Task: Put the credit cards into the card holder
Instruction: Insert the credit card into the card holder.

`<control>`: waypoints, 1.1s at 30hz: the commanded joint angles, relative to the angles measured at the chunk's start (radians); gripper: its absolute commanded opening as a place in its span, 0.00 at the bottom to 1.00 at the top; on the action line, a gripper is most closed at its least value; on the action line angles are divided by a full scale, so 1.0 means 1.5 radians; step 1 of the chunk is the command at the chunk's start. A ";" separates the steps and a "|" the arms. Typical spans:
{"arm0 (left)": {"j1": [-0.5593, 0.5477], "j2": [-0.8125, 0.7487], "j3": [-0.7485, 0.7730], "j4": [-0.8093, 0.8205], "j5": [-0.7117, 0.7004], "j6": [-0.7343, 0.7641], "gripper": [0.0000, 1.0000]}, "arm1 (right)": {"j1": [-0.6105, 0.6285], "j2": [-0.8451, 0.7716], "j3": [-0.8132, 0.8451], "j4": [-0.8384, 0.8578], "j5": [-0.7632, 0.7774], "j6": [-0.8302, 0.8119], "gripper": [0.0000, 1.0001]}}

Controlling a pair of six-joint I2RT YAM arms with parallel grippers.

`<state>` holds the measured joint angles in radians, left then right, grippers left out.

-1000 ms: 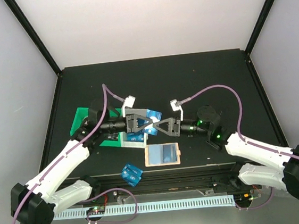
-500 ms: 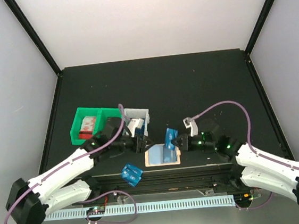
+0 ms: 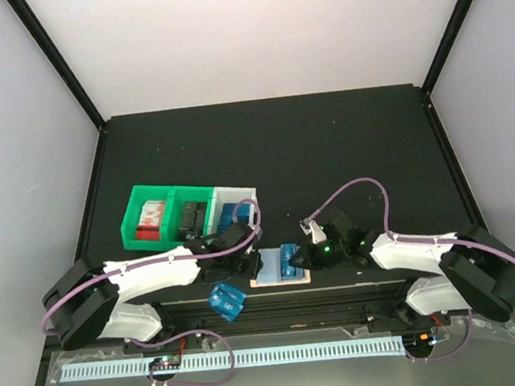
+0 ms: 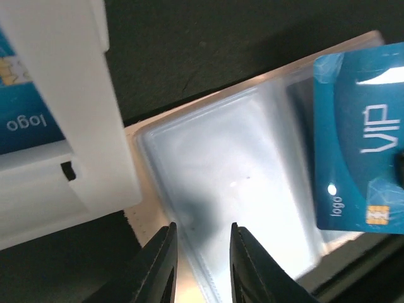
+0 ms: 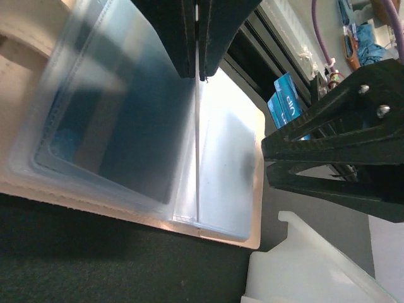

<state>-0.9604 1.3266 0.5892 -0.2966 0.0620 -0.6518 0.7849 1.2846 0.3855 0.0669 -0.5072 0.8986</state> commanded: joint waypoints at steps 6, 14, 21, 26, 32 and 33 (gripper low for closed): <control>-0.033 0.035 0.022 -0.030 -0.093 -0.036 0.25 | 0.000 0.055 -0.004 0.083 -0.033 0.050 0.01; -0.051 0.067 0.017 -0.023 -0.096 -0.048 0.21 | 0.000 0.124 -0.036 0.188 -0.067 0.124 0.01; -0.063 0.085 0.015 -0.016 -0.093 -0.060 0.18 | 0.001 0.155 -0.052 0.256 -0.083 0.164 0.01; -0.068 0.093 0.021 -0.014 -0.089 -0.059 0.18 | 0.000 0.171 -0.034 0.256 -0.096 0.148 0.01; -0.071 0.114 0.029 0.013 -0.041 -0.046 0.18 | 0.001 0.190 -0.024 0.264 -0.101 0.135 0.04; -0.073 0.116 0.030 0.017 -0.033 -0.045 0.19 | 0.001 0.187 -0.025 0.255 -0.094 0.130 0.05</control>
<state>-1.0496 1.4406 0.6270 -0.3191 -0.0879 -0.7208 0.7849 1.5509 0.3378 0.4644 -0.6647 1.1194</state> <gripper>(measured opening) 0.184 0.035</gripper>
